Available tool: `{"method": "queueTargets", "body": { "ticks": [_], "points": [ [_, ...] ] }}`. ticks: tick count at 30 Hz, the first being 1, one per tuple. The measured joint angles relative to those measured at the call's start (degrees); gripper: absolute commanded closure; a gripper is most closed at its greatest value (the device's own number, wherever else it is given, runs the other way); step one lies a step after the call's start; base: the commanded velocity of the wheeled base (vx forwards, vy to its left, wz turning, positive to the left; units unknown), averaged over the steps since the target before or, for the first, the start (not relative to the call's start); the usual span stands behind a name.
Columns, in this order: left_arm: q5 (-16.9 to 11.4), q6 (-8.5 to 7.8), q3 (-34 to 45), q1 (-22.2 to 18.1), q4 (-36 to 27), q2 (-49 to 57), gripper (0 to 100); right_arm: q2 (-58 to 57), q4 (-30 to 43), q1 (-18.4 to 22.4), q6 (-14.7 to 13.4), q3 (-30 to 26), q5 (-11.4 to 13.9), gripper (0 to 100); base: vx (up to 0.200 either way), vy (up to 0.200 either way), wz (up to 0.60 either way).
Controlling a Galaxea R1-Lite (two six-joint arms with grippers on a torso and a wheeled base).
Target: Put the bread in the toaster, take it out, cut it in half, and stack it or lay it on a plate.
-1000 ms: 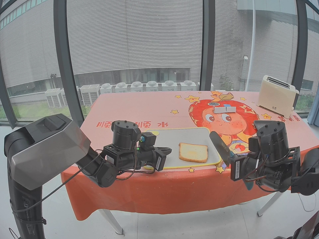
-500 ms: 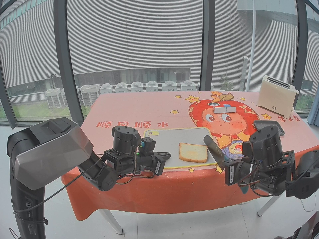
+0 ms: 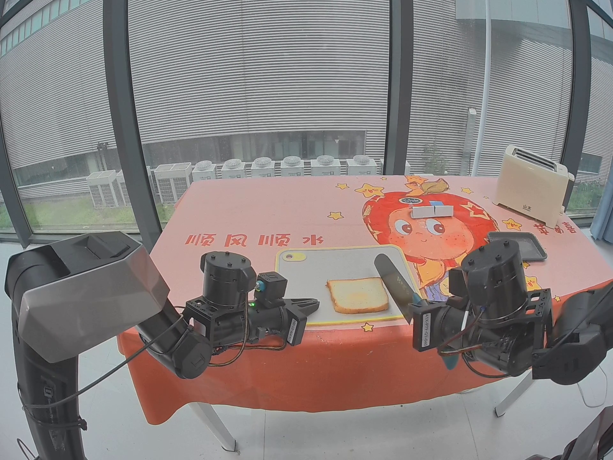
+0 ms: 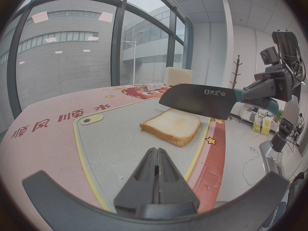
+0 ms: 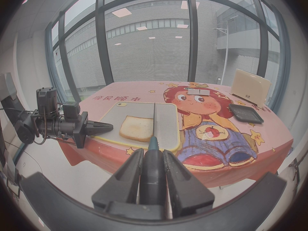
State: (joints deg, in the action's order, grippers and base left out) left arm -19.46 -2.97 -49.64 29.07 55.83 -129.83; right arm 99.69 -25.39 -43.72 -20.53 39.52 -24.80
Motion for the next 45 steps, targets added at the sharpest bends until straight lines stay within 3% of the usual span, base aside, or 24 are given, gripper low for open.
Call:
{"method": "queueTargets", "body": {
  "ticks": [6, 16, 30, 45],
  "points": [
    [0.02, 0.05, -0.02, -0.05, 0.83, 0.26, 100, 2.32, -5.58, 0.02, 0.20, 0.96, 0.11, 100, 0.000, 0.000, 0.00],
    [-0.13, 0.44, -0.16, 1.27, 6.29, 3.29, 100, -2.12, -5.23, 1.18, 2.68, 1.16, 0.11, 100, 0.000, 0.000, 0.00],
    [-0.63, 0.44, -1.60, 10.73, 0.71, 4.39, 100, -5.34, -5.17, 4.33, 4.25, 1.35, 0.09, 100, 0.000, 0.000, 0.00],
    [0.22, 0.49, -8.73, 11.69, -0.06, -2.72, 100, -5.71, -5.14, 3.97, 4.52, 0.85, 0.04, 100, 0.000, 0.000, 0.00]
  ]
}}
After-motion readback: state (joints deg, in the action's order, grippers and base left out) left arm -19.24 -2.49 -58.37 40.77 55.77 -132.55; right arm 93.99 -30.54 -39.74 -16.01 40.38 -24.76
